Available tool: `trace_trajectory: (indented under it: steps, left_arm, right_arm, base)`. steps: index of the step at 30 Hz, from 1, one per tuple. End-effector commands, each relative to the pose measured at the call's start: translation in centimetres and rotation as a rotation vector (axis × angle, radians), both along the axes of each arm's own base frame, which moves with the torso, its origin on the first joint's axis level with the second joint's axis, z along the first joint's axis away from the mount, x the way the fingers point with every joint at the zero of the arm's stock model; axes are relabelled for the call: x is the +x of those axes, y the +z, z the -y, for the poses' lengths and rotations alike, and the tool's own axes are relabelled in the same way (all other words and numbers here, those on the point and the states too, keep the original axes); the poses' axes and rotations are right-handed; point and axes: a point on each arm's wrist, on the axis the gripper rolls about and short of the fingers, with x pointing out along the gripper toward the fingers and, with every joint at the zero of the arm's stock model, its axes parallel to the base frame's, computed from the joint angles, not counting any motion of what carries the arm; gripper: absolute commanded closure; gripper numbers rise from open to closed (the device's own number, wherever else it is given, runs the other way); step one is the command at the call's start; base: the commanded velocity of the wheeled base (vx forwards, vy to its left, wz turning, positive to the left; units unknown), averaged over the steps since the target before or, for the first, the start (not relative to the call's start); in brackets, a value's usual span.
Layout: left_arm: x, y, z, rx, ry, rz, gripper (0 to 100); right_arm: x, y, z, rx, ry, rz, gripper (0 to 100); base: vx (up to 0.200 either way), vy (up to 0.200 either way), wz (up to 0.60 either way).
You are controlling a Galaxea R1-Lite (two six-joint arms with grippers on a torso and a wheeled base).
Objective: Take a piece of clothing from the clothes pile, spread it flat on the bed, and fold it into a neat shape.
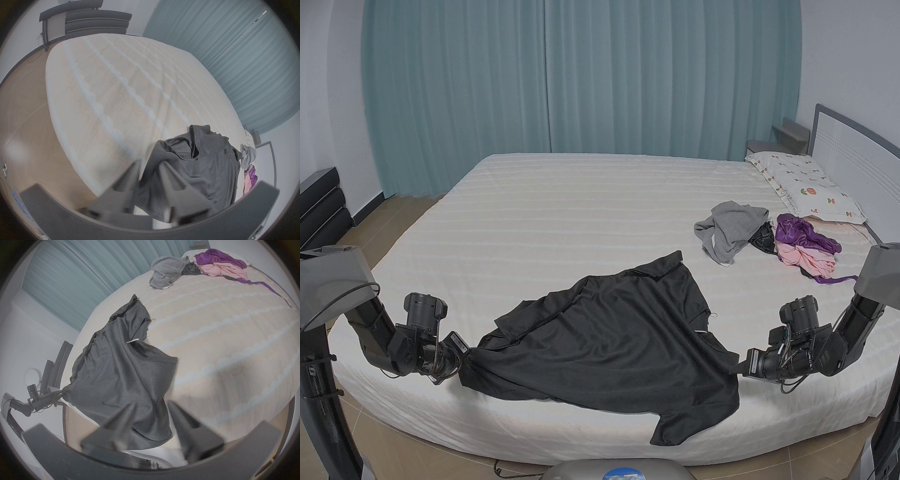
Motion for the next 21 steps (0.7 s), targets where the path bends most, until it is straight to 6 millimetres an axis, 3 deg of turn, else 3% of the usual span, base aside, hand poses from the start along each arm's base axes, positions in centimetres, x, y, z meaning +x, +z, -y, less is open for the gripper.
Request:
trace_trajectory:
  steps: [1, 14, 21]
  left_arm:
    - [0.0, 0.0, 0.0, -0.001, 0.000, 0.001, 0]
    - [-0.6, 3.0, -0.9, -0.032, 0.006, 0.078, 0]
    - [-1.4, 3.4, -1.0, 0.014, -0.047, 0.035, 0]
  right_arm:
    - [-0.1, -0.1, 0.0, 0.026, 0.014, -0.010, 0]
    - [0.2, 1.6, -0.2, 0.202, -0.088, 0.040, 0]
    - [0.5, 1.9, -0.2, 0.240, -0.127, 0.057, 0]
  base:
    - [0.000, 0.000, 0.00]
    - [0.000, 0.000, 0.00]
    - [0.000, 0.000, 0.00]
